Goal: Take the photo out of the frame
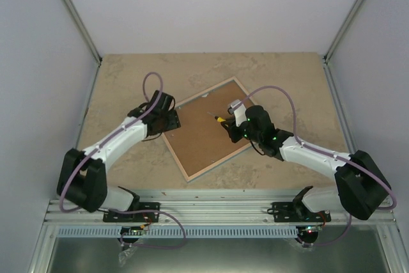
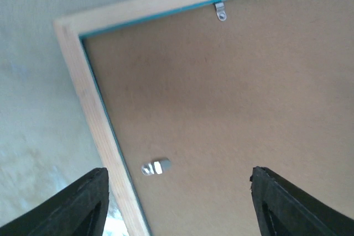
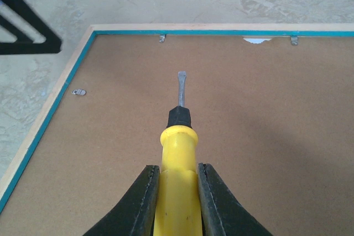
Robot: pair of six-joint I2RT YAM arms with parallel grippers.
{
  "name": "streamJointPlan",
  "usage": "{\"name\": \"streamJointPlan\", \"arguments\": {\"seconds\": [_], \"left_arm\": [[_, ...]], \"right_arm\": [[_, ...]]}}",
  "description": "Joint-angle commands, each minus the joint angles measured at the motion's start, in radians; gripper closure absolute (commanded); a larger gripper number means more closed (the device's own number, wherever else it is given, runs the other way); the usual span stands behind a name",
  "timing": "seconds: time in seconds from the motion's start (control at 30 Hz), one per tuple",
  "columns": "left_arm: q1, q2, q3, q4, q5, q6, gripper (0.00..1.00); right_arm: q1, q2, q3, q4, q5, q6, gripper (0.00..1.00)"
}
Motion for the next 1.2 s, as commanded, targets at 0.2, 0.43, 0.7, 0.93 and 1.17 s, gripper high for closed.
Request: {"name": "streamJointPlan", "arguments": {"seconds": [0.2, 0.43, 0.7, 0.93, 1.17], "left_arm": [[0.124, 0.258, 0.19, 0.016, -0.007, 0.406, 0.21], [0.149, 0.426, 0.316, 0.012, 0.096, 0.513, 0.2], [0.185, 0.536, 0.407, -0.014, 0.171, 0.544, 0.24], [0.191, 0.591, 0.443, -0.038, 0.198, 0.548, 0.32], [0.191, 0.594, 0.438, -0.061, 0.212, 0.538, 0.43]], "right_arm": [[-0.006, -0.056, -0.022, 0.016, -0.016, -0.008, 1.0], [-0.006, -0.075, -0.027, -0.004, -0.009, -0.011, 0.99], [-0.006, -0.087, -0.033, -0.016, -0.004, -0.011, 1.0], [-0.005, -0.087, -0.029, -0.025, -0.001, -0.011, 1.0], [-0.006, -0.089, -0.03, -0.023, -0.002, -0.009, 1.0]]}}
